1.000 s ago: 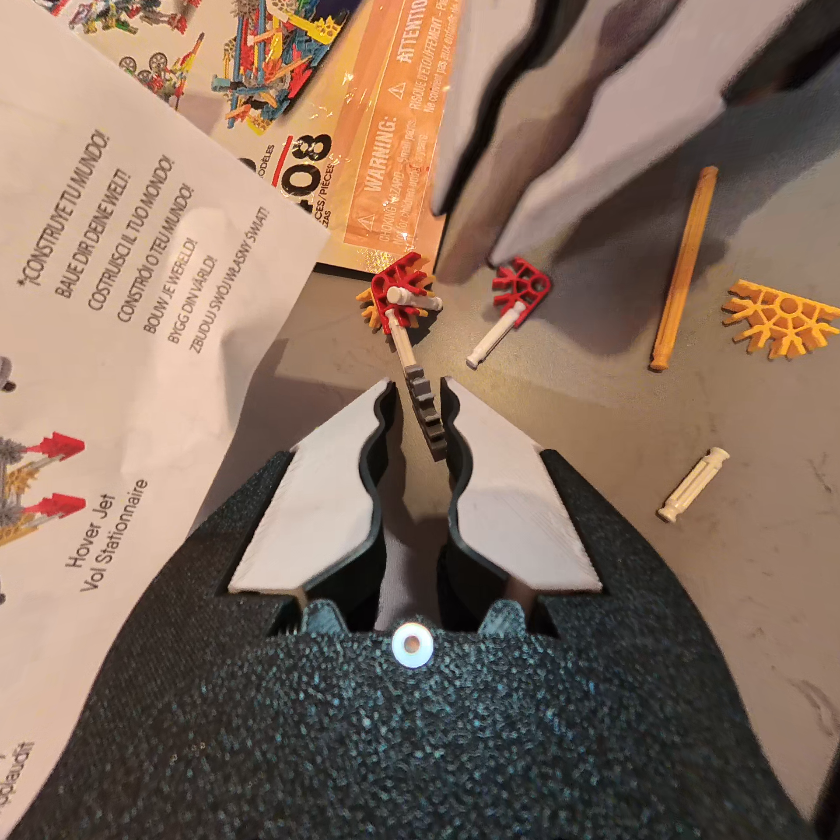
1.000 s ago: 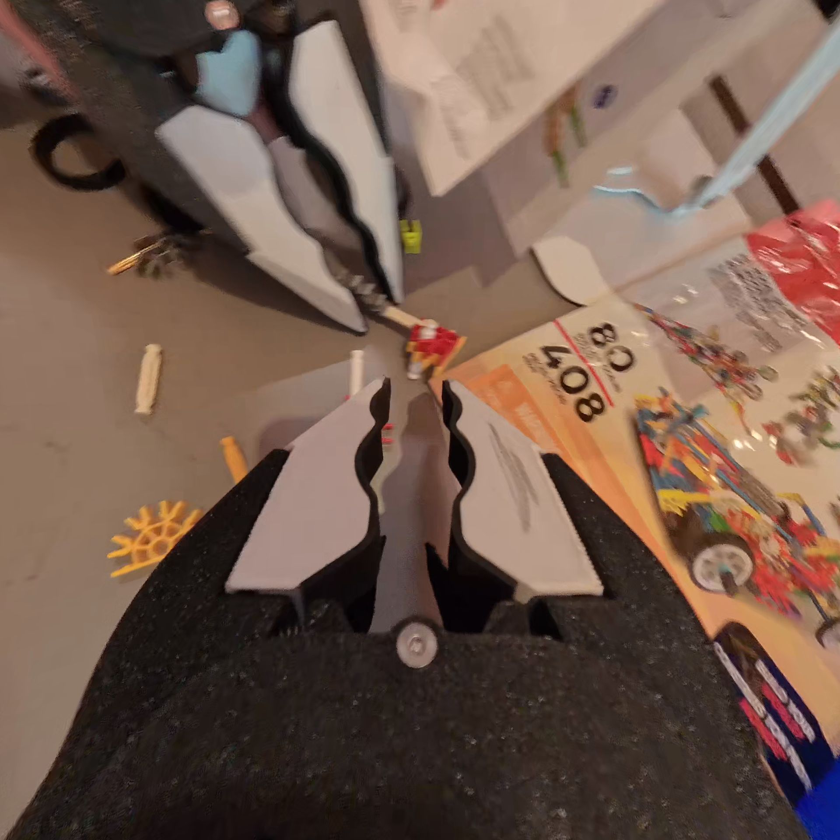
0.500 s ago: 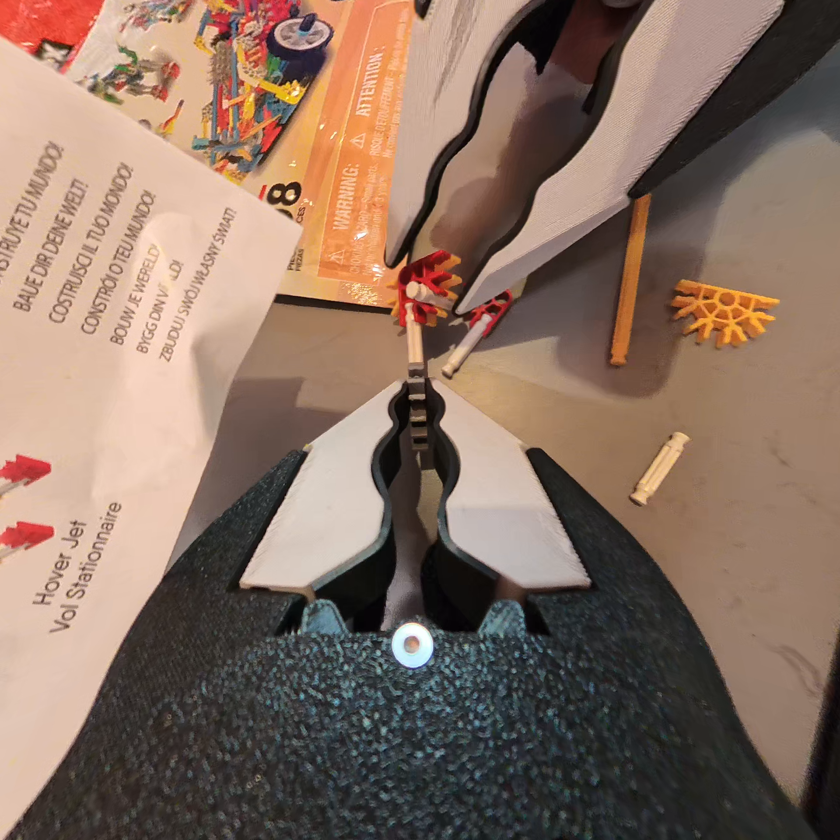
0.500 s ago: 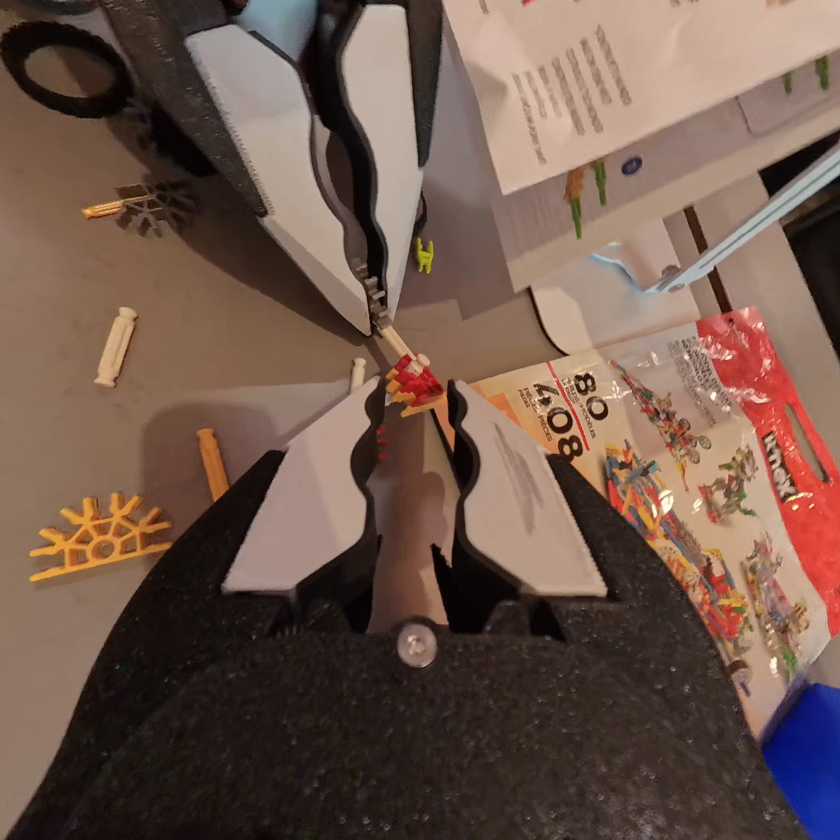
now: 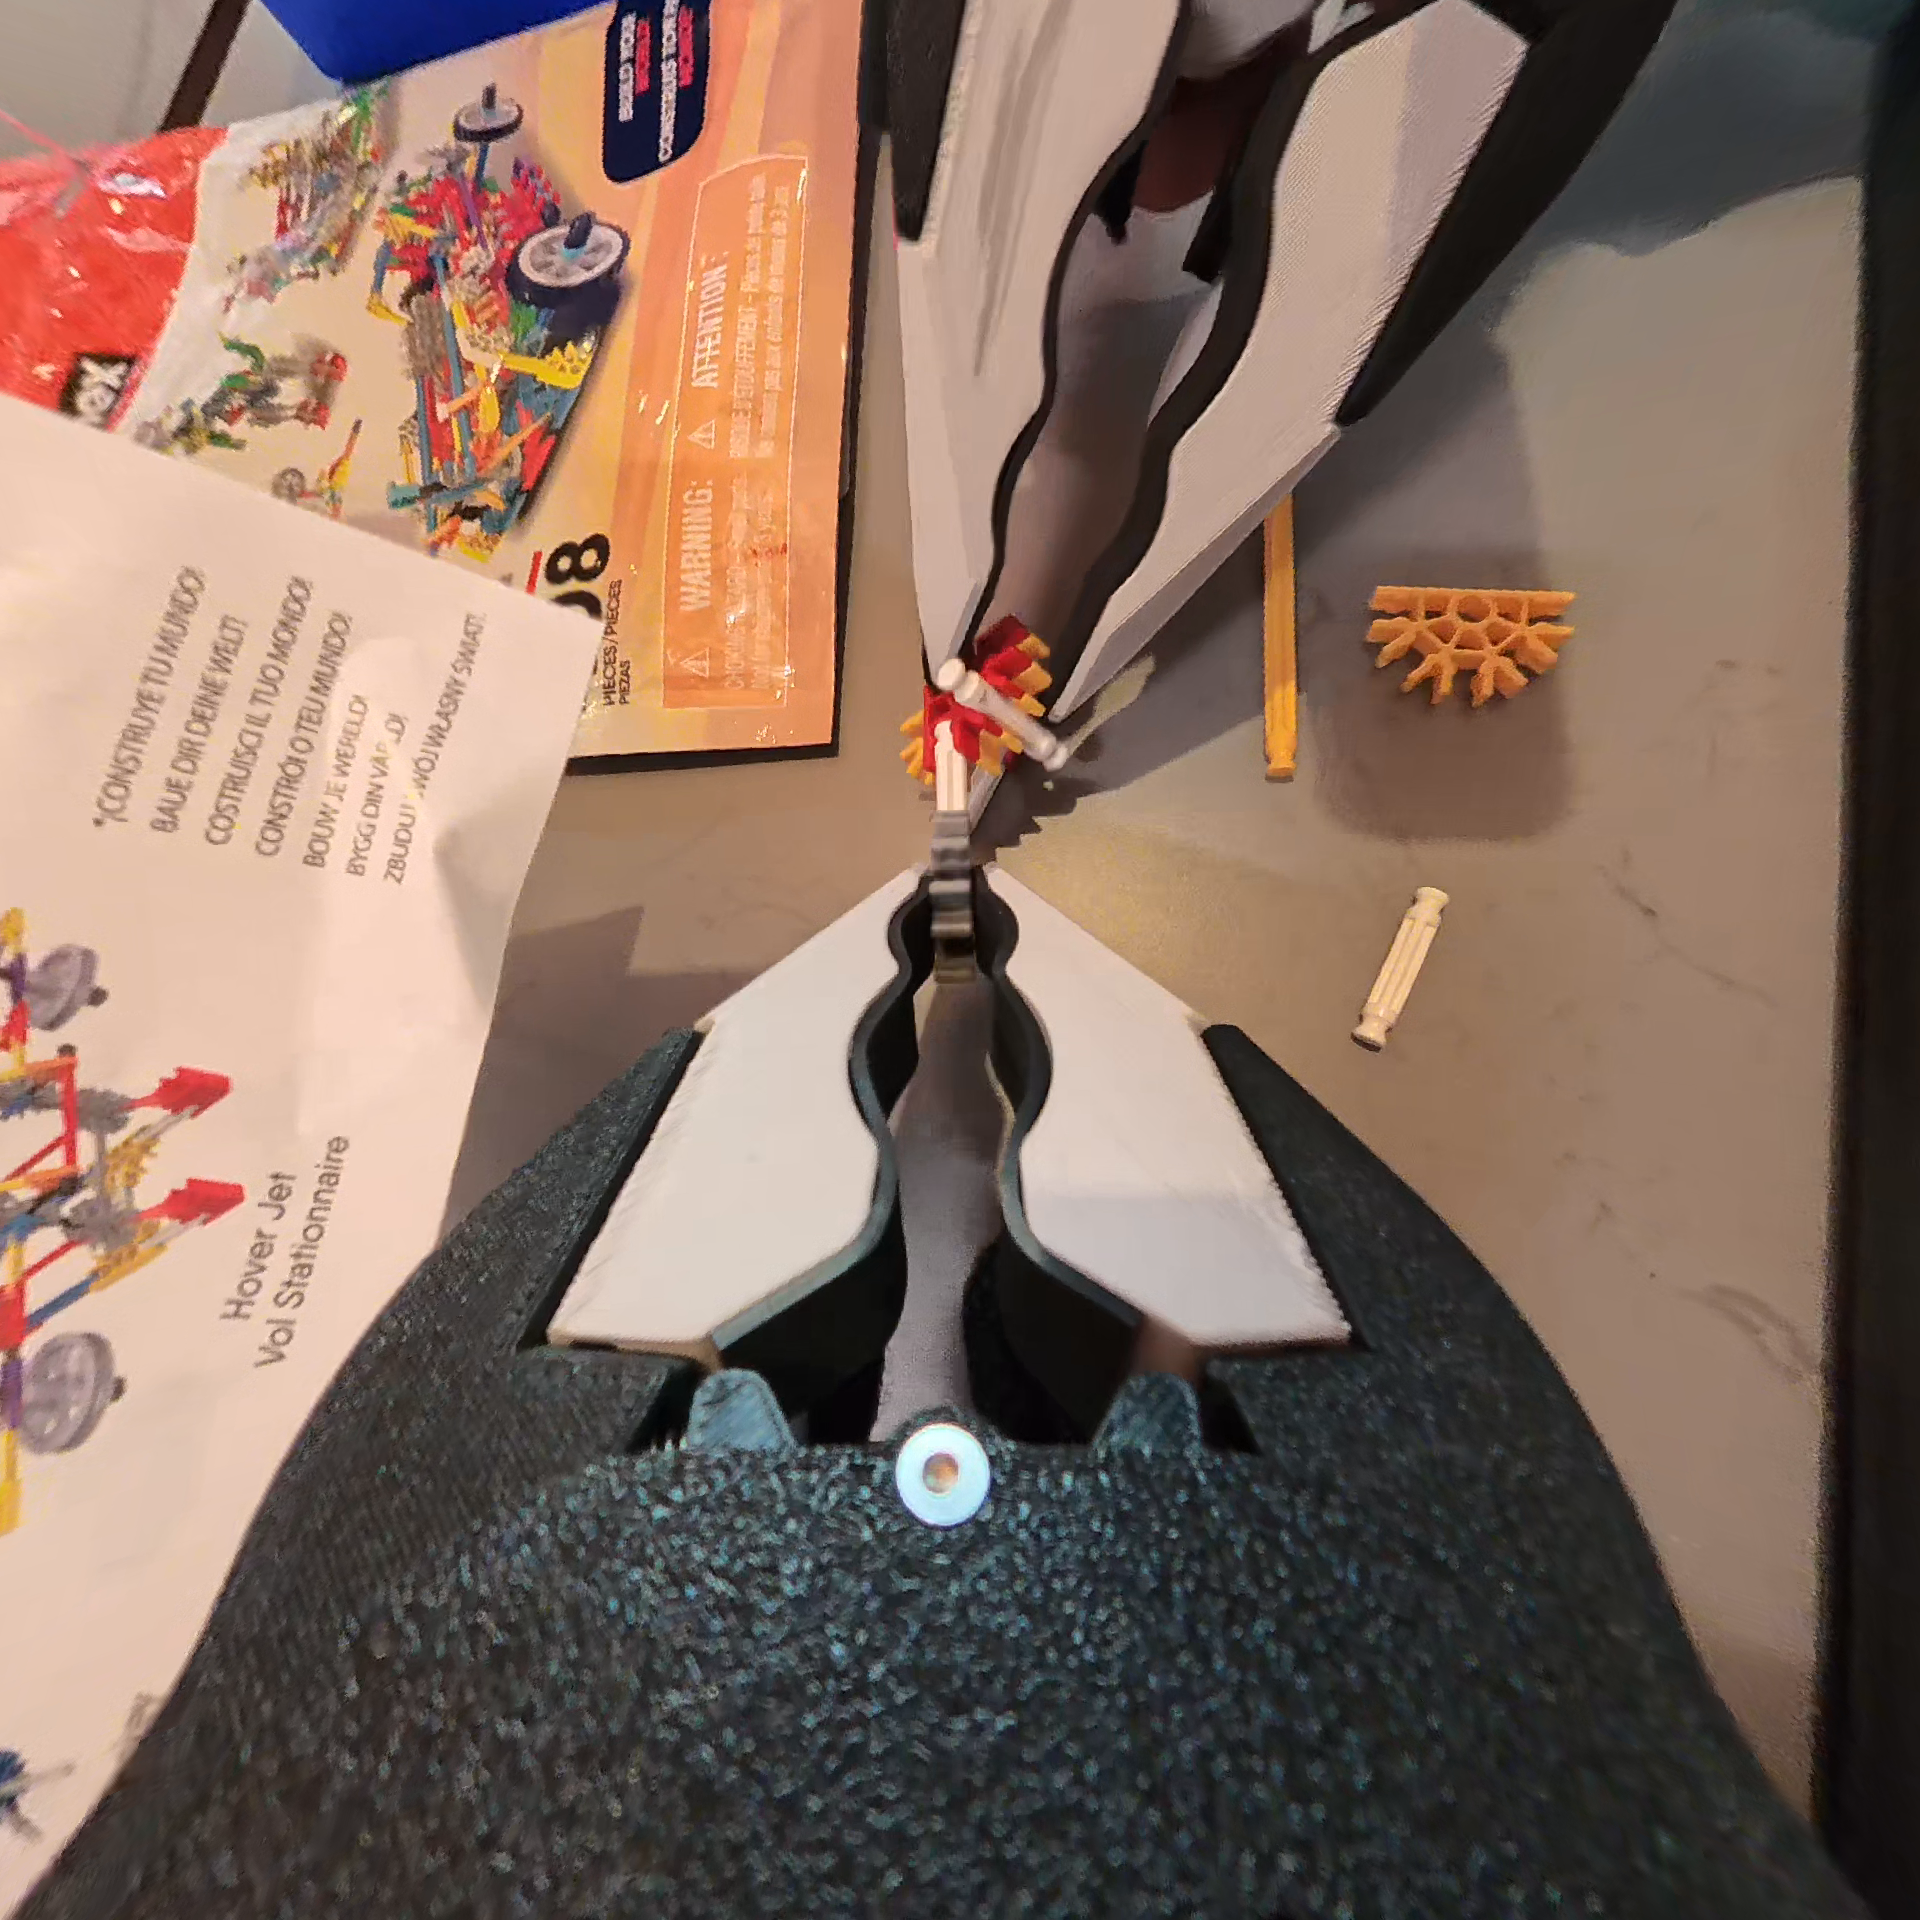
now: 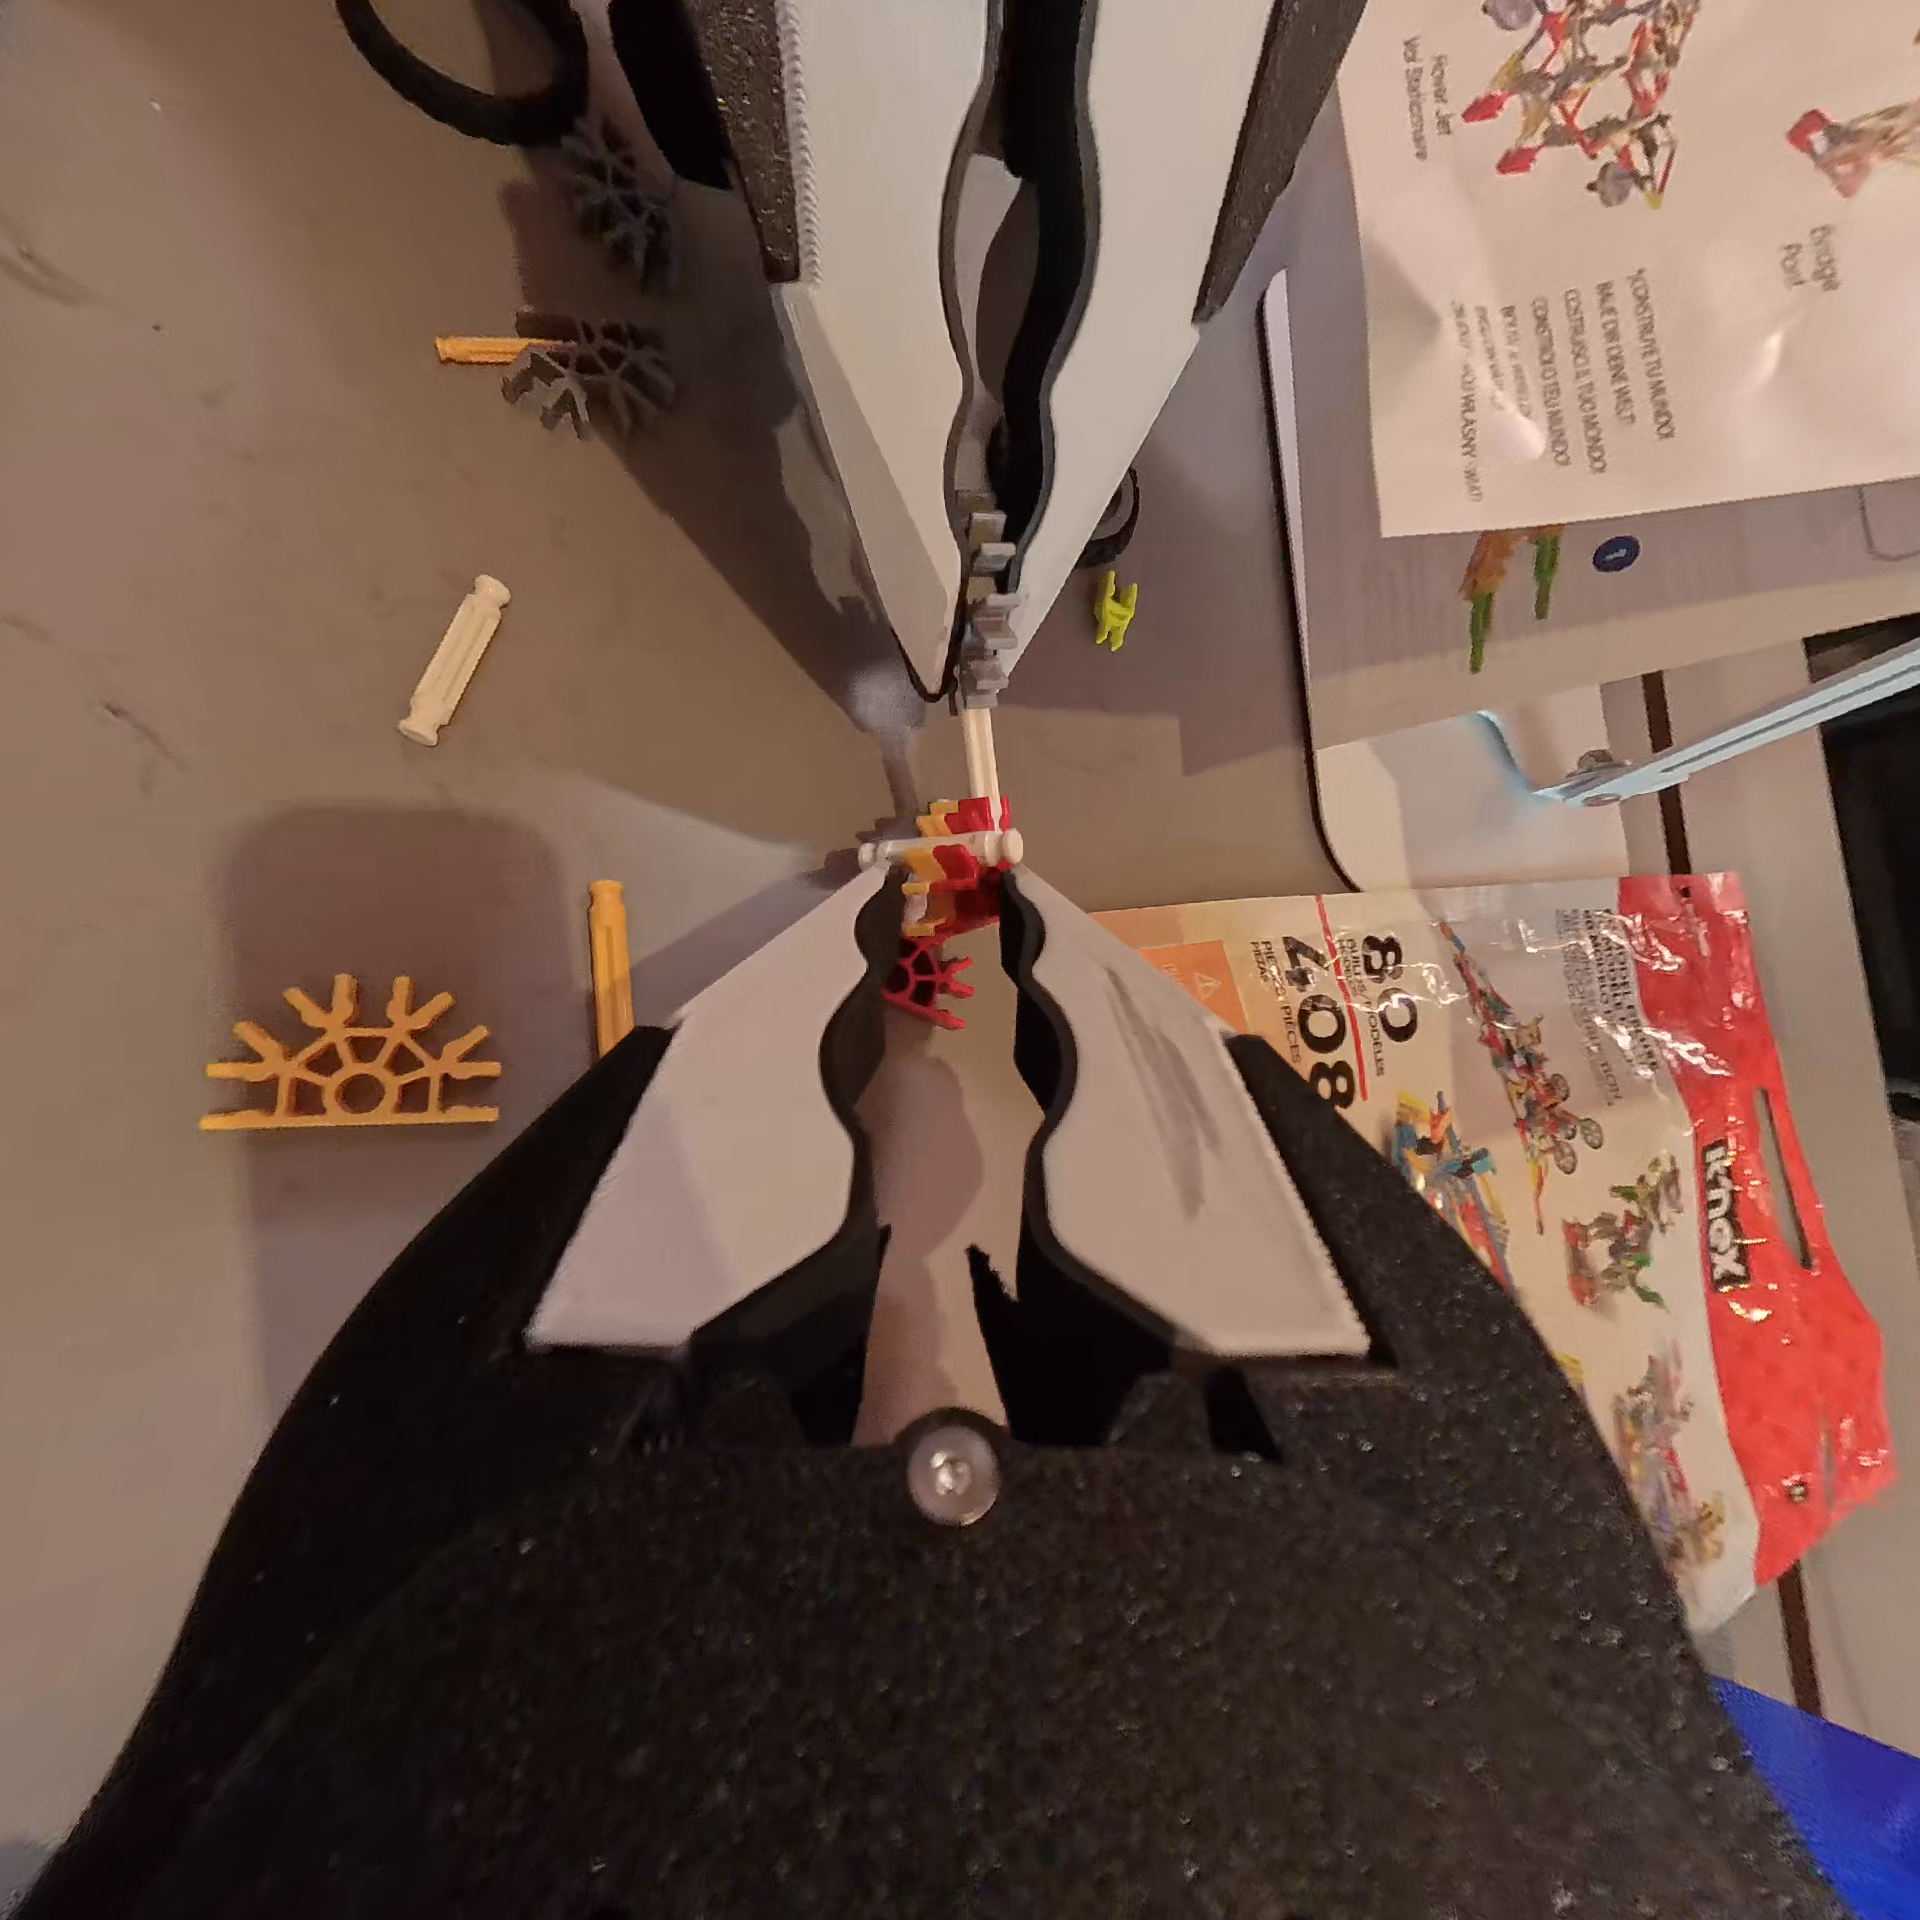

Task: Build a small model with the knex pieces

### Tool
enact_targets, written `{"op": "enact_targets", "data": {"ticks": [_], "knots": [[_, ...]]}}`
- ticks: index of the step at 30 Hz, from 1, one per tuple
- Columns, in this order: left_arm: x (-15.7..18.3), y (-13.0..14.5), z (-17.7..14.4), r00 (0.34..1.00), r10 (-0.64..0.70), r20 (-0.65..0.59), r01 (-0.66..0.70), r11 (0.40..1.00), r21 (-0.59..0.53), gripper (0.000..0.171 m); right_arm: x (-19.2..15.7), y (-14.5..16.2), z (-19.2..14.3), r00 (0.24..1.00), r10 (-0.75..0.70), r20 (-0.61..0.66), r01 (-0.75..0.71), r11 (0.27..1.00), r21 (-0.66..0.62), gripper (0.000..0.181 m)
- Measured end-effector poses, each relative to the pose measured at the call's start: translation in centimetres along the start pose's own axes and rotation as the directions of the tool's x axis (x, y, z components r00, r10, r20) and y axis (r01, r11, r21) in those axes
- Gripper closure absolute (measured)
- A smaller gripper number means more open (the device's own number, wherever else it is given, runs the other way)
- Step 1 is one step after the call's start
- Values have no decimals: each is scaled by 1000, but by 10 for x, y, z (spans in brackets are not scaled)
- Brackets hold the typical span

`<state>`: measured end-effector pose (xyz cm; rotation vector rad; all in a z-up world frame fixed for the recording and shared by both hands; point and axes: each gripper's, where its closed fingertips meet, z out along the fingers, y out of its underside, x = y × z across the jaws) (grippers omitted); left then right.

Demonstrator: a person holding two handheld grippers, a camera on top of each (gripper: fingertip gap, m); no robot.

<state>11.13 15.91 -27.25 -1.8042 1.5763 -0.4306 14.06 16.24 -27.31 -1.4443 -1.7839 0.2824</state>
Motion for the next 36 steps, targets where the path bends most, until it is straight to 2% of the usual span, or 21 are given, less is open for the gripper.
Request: {"op": "enact_targets", "data": {"ticks": [3, 6, 8, 13, 14, 17, 20, 23, 26, 29, 32, 36], "knots": [[-2, -1, -1, 999, 35, 30, -35, 999, 0, 167, 1, -1, -1, 997, 70, 24, -71, 997, 16, 165], [-2, -2, -1, 992, 110, 63, -110, 994, -3, 167, 0, -3, -3, 971, 217, 104, -222, 974, 42, 165], [2, -3, -1, 978, 193, 76, -193, 981, -6, 167, -6, -5, -8, 912, 348, 215, -367, 929, 54, 165], [0, -9, -3, 960, 254, 117, -256, 967, 7, 167, -2, -9, -15, 797, 503, 335, -557, 827, 82, 164], [0, -9, -3, 961, 250, 116, -253, 967, 11, 167, -1, -9, -15, 798, 503, 332, -558, 825, 90, 163], [-3, -9, -5, 970, 214, 111, -219, 975, 32, 167, 5, -6, -17, 872, 418, 255, -459, 879, 128, 154], [-3, -13, -9, 981, 172, 90, -179, 981, 75, 167, 6, -6, -17, 913, 354, 204, -386, 911, 143, 156], [-2, -14, -9, 983, 168, 79, -175, 981, 83, 167, 6, -8, -15, 916, 348, 200, -380, 913, 148, 167], [-1, -13, -7, 983, 168, 75, -174, 982, 79, 167, 6, -6, -15, 888, 396, 235, -434, 891, 137, 167], [-6, -11, -6, 986, 143, 86, -149, 986, 69, 167, 9, -4, -13, 892, 401, 211, -432, 892, 132, 164], [-15, -2, -4, 993, 75, 92, -79, 996, 32, 167, 13, 7, -11, 888, 426, 170, -444, 892, 81, 146], [-25, 7, 0, 994, -19, 110, 18, 1000, 10, 166, 6, 35, -2, 912, 390, 126, -385, 921, -61, 144]]}}
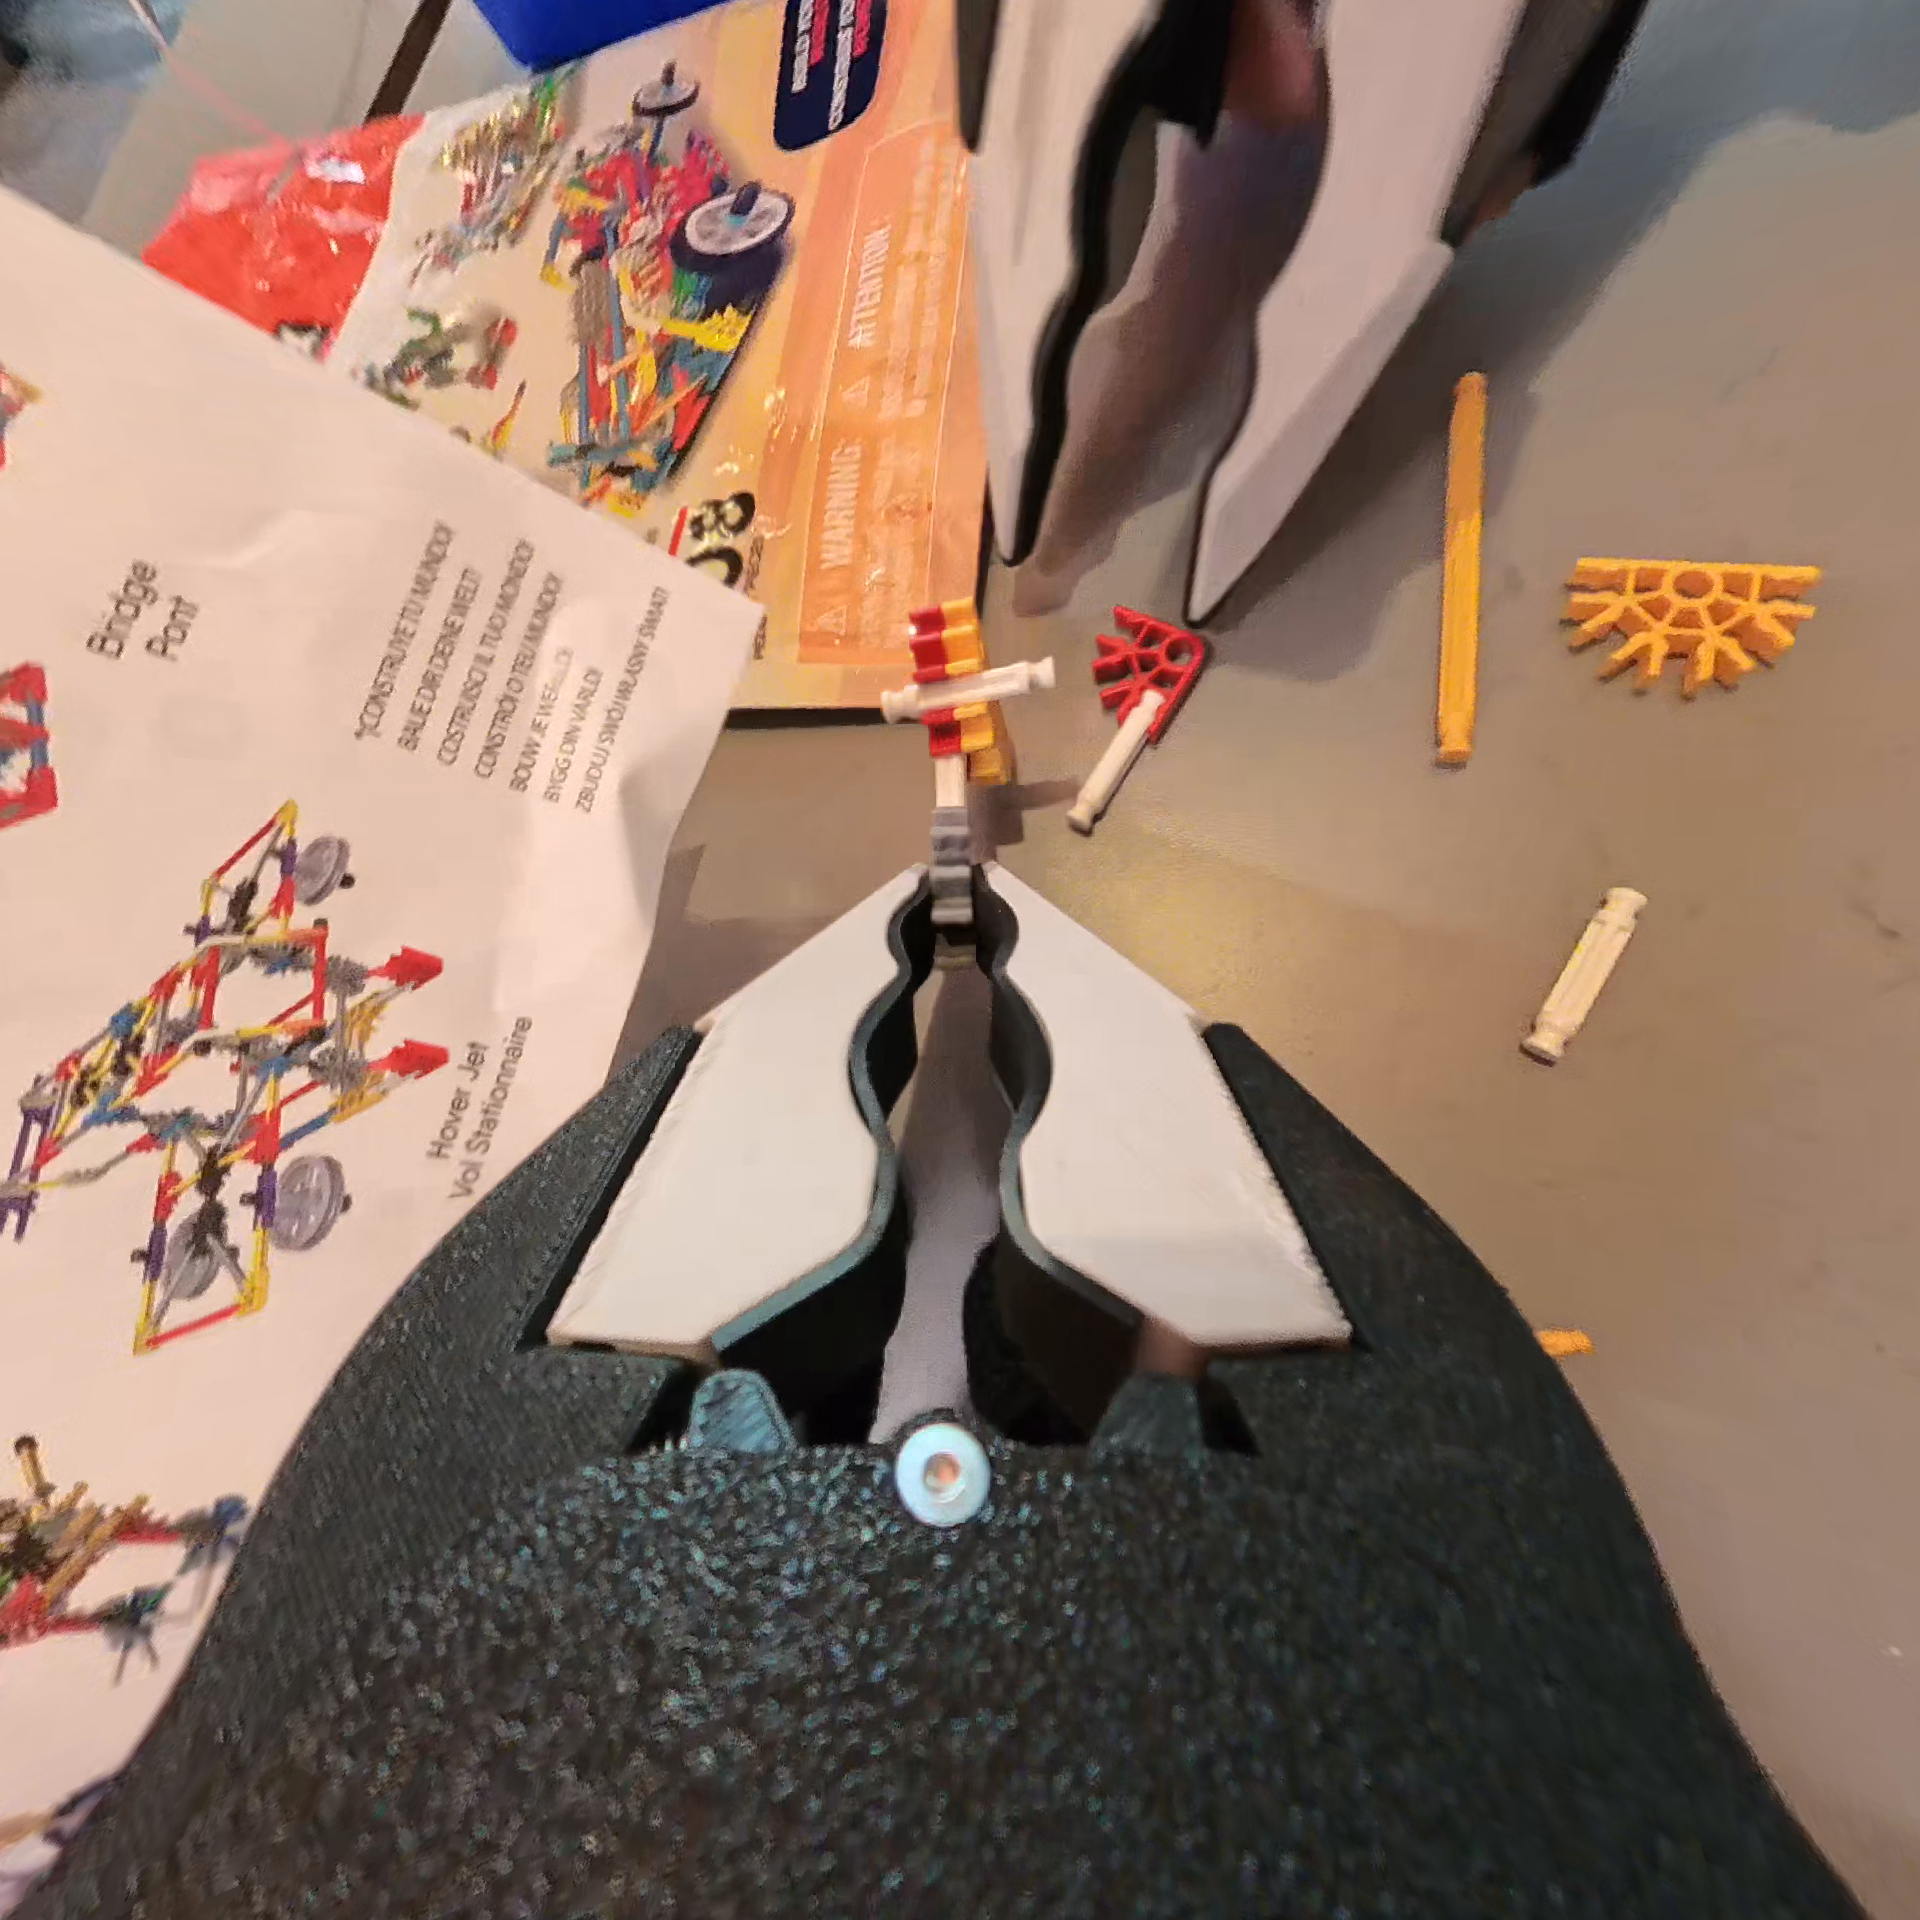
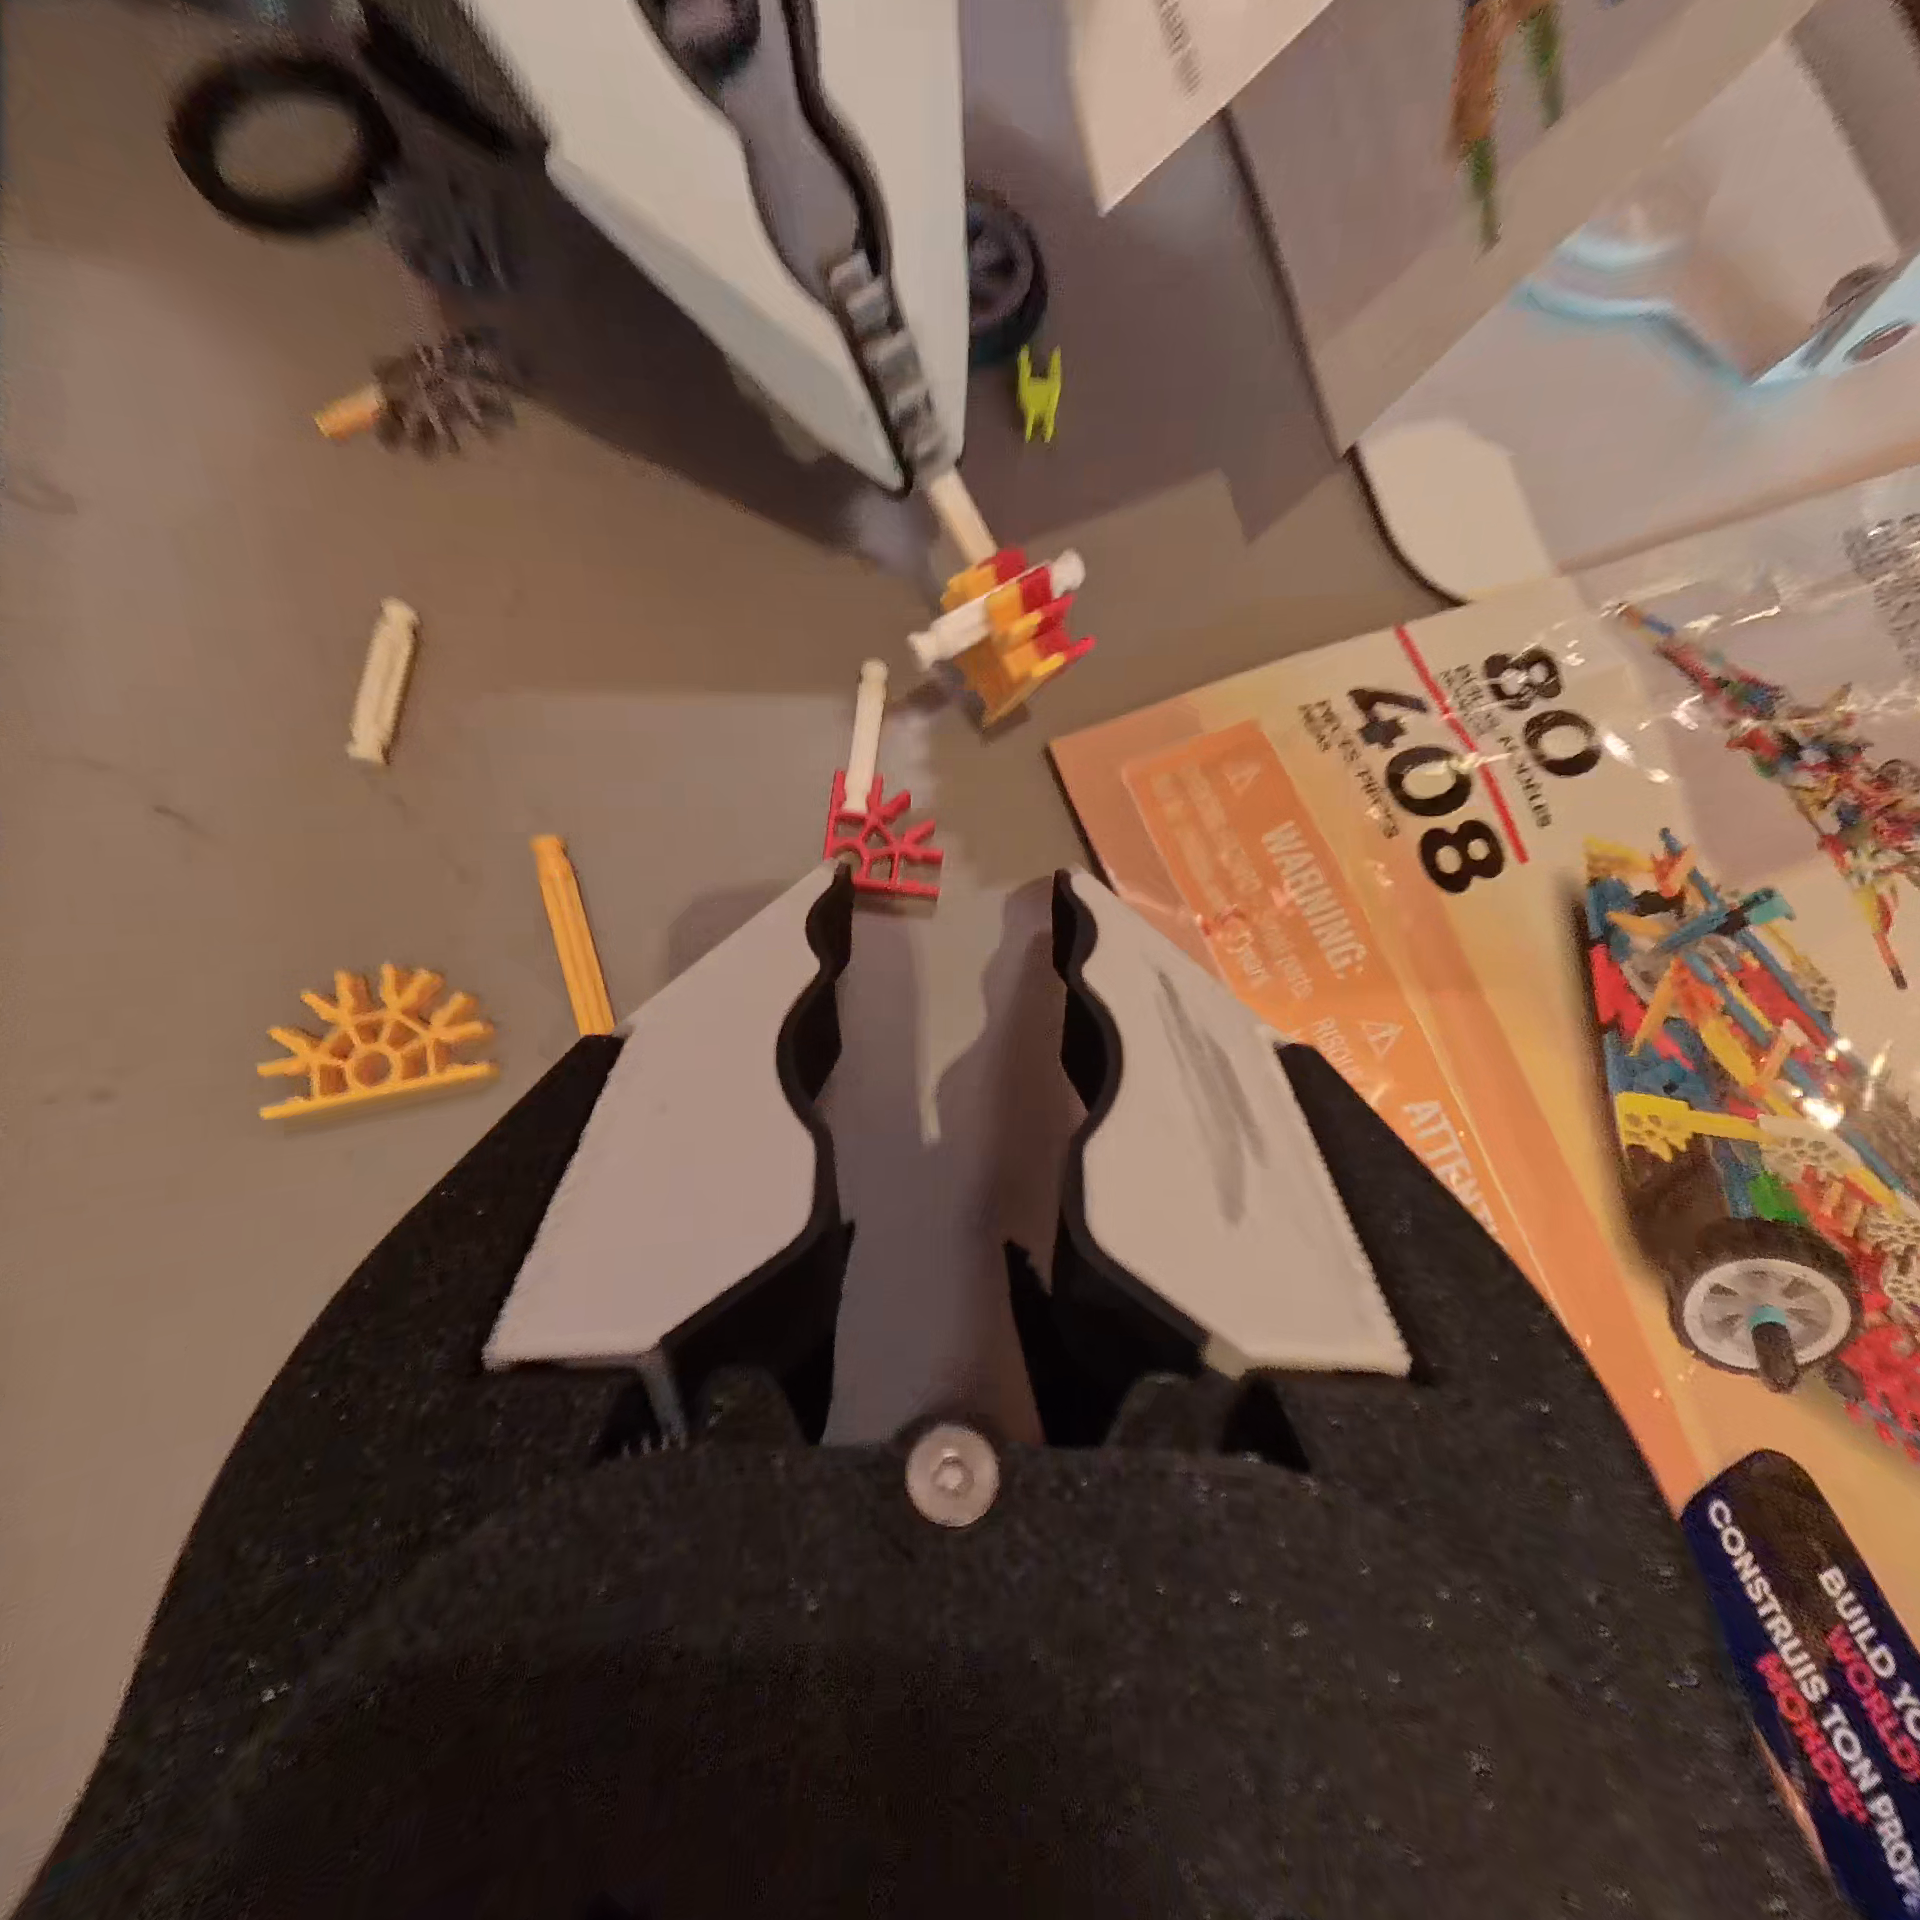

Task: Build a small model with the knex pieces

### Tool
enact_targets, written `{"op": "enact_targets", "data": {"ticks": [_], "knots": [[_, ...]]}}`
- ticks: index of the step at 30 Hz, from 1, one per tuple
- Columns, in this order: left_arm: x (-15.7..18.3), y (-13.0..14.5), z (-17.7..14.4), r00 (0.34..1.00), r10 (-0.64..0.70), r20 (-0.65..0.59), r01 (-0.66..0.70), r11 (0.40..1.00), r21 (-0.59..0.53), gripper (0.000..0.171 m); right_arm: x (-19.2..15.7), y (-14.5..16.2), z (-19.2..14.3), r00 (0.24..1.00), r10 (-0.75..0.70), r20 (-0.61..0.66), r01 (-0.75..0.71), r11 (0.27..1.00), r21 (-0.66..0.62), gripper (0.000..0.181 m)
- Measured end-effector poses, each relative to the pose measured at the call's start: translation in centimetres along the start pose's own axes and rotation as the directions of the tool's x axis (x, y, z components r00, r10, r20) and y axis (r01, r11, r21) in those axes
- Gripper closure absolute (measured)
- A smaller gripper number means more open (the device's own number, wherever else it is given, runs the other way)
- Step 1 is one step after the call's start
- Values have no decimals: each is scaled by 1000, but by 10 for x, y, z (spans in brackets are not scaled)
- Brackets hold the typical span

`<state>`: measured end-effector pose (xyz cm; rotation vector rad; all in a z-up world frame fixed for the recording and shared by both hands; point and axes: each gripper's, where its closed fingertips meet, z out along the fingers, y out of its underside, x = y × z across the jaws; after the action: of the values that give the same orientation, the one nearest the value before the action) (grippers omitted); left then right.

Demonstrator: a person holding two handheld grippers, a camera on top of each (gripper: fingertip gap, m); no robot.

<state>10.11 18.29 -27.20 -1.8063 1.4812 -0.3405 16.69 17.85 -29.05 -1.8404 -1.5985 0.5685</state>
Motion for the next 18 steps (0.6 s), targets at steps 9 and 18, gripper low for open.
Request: {"op": "enact_targets", "data": {"ticks": [9, 18], "knots": [[1, 23, 9, 995, -96, -16, 94, 988, -123, 156, -14, 4, 9, 997, -71, 34, 72, 996, -46, 163], [0, 30, -3, 995, -95, -16, 92, 983, -162, 151, -17, 3, 10, 996, -76, 45, 78, 996, -46, 167]]}}
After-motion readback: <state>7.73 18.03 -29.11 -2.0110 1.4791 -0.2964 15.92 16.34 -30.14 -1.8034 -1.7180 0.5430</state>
